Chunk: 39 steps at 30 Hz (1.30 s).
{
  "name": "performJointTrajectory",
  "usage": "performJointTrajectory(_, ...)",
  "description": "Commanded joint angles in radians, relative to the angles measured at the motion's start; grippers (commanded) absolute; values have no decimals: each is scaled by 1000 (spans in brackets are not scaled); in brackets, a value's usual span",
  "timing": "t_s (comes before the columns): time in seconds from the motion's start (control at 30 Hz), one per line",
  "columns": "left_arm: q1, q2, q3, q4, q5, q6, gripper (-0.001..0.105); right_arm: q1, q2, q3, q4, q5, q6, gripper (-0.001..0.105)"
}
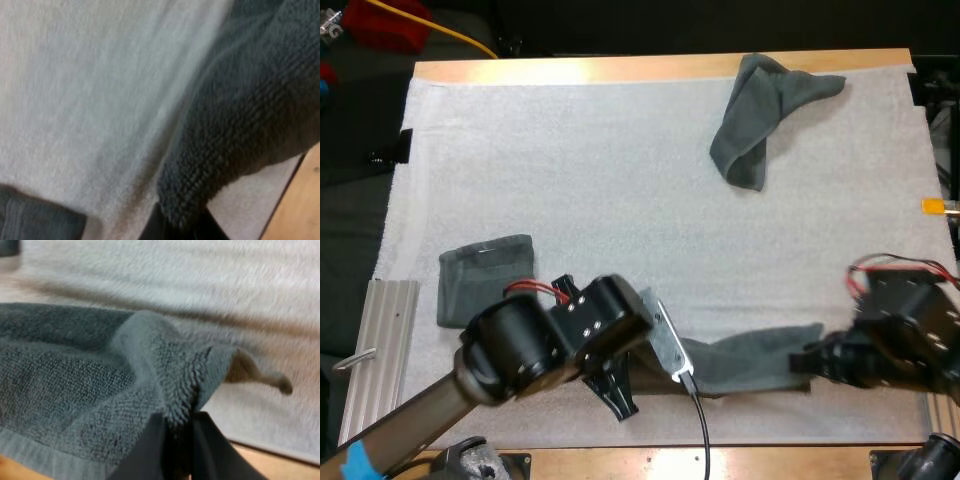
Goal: Pick towel from pile, fold and stack
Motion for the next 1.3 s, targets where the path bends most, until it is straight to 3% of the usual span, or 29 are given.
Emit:
performJointTrajectory(0.0,22,3,3,-11,-7,17,0,-1,31,-8,-28,25,-27,4)
performJointTrajectory(0.23,243,75,38,-154,184,181,0,-100,246,-8,-179,22,-92,4)
performJointTrajectory(0.43,365,183,46,-244,264,285,0,-207,419,-8,-293,-81,-109,4)
performJointTrajectory(0.57,432,275,46,-300,297,305,0,-262,511,-8,-360,-112,-104,4)
performJointTrajectory(0.8,533,447,46,-376,374,289,0,-372,645,-8,-473,-250,-1,4)
performJointTrajectory(0.93,585,526,46,-400,380,255,0,-423,706,-8,-559,-335,84,4)
performJointTrajectory(1.27,670,593,46,-472,380,158,2,-467,761,-8,-799,-373,241,5)
